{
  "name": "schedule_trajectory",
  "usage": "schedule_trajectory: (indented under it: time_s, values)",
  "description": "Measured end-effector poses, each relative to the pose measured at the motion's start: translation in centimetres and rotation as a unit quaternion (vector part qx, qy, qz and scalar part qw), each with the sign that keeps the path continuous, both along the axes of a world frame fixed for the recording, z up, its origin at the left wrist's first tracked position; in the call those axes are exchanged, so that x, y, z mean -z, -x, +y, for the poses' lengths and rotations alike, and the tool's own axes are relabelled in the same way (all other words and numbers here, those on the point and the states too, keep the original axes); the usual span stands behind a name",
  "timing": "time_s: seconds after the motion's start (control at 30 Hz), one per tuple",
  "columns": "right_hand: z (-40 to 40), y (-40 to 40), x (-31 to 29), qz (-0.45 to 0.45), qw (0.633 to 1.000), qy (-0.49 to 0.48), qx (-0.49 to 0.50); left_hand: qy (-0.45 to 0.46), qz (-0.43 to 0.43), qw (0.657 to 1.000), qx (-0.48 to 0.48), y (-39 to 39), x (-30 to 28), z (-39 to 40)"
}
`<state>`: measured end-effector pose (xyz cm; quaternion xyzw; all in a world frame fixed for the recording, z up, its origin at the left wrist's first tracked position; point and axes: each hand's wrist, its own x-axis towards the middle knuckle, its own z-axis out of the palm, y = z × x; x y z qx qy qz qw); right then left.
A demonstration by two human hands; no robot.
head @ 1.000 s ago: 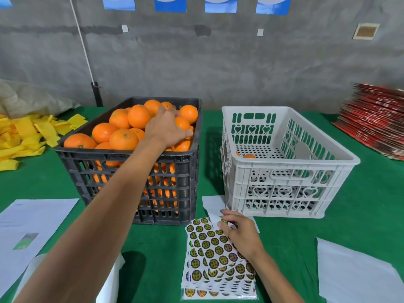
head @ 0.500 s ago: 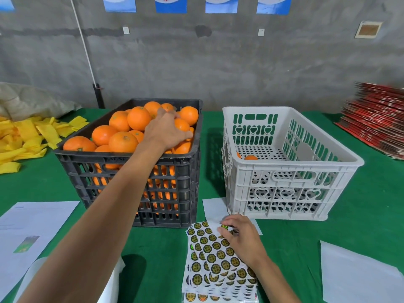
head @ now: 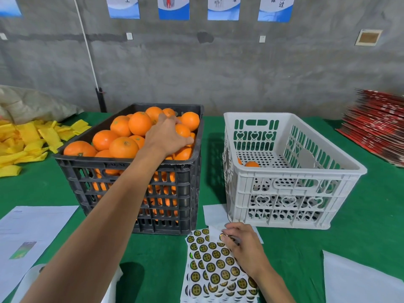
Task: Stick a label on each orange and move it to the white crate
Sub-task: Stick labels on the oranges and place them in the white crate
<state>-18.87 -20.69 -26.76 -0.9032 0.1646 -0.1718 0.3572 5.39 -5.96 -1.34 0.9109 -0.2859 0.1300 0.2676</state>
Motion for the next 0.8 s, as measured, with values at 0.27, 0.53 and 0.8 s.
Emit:
schedule_trajectory:
  time_s: [0.27,0.53,0.8]
  values:
    - [1.3,0.0,-0.6,-0.026,0.993,0.103,0.057,0.004,-0.005,1.0,0.003,-0.2,0.2,0.0]
    - [1.9,0.3,-1.5,-0.033,0.973,0.223,0.048,0.004,-0.002,1.0,0.001,-0.3,0.3,0.0]
    - [2.4,1.1,-2.8,-0.007,0.985,0.172,-0.01,0.007,0.001,1.0,0.002,-0.2,0.1,0.0]
